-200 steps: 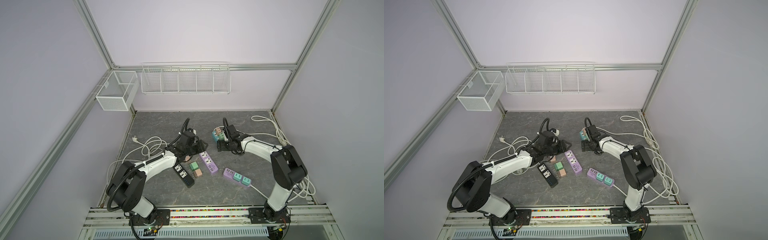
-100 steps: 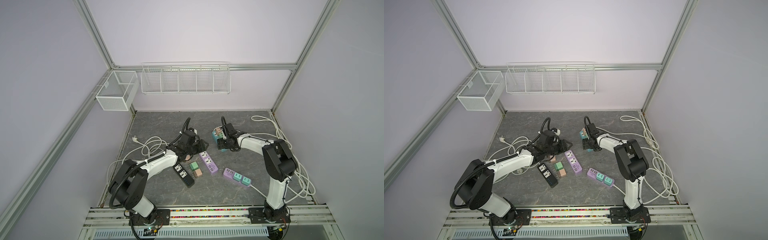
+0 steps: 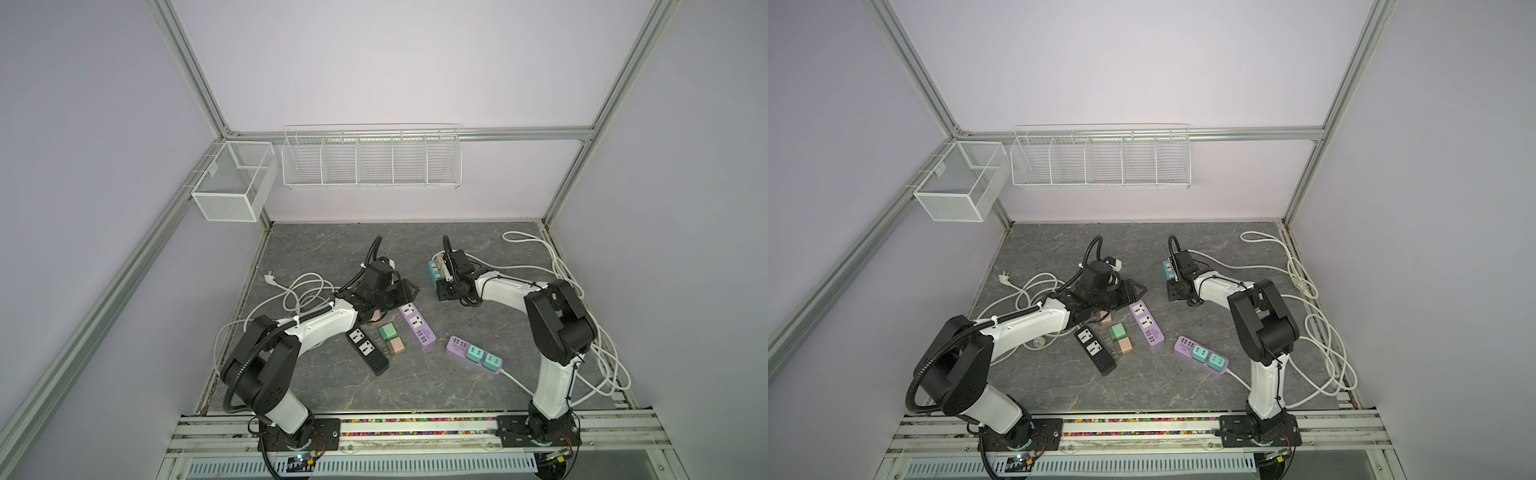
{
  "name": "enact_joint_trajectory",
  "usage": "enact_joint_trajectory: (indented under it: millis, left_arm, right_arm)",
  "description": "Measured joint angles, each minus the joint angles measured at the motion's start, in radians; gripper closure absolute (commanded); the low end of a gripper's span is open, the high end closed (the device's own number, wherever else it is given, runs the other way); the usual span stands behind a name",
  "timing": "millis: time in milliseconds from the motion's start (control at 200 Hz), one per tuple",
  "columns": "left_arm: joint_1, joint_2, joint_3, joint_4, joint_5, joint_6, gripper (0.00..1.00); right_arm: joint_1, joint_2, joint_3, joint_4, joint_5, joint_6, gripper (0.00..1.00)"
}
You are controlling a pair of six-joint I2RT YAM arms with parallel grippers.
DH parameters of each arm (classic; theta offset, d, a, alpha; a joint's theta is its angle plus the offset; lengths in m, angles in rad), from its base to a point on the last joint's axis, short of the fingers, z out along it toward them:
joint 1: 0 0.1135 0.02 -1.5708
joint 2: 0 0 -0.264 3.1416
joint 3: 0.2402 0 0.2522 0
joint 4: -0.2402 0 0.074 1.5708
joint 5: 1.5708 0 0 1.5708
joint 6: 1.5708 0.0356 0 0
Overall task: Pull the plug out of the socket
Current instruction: 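Move the right gripper onto the green adapter while the left gripper reaches the teal strip, then close the right gripper on the green adapter while the left gripper pins the teal strip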
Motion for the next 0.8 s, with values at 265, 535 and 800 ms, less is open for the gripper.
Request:
enact_joint_trajectory:
  millis: [265, 535, 800]
  left_arm:
    - [-0.038, 0.017, 0.0, 0.019, 0.007, -0.022, 0.45]
    - [-0.086, 0.017, -0.038, 0.108, -0.015, -0.079, 0.45]
    - [-0.1, 0.036, -0.073, 0.166, -0.017, -0.124, 0.45]
  right_arm:
    - [0.038, -0.08, -0.097, -0.01, 0.033, 0.002, 0.51]
    - [0.112, -0.223, -0.233, -0.066, 0.079, 0.043, 0.51]
    - [0.169, -0.312, -0.342, -0.07, 0.113, 0.109, 0.5]
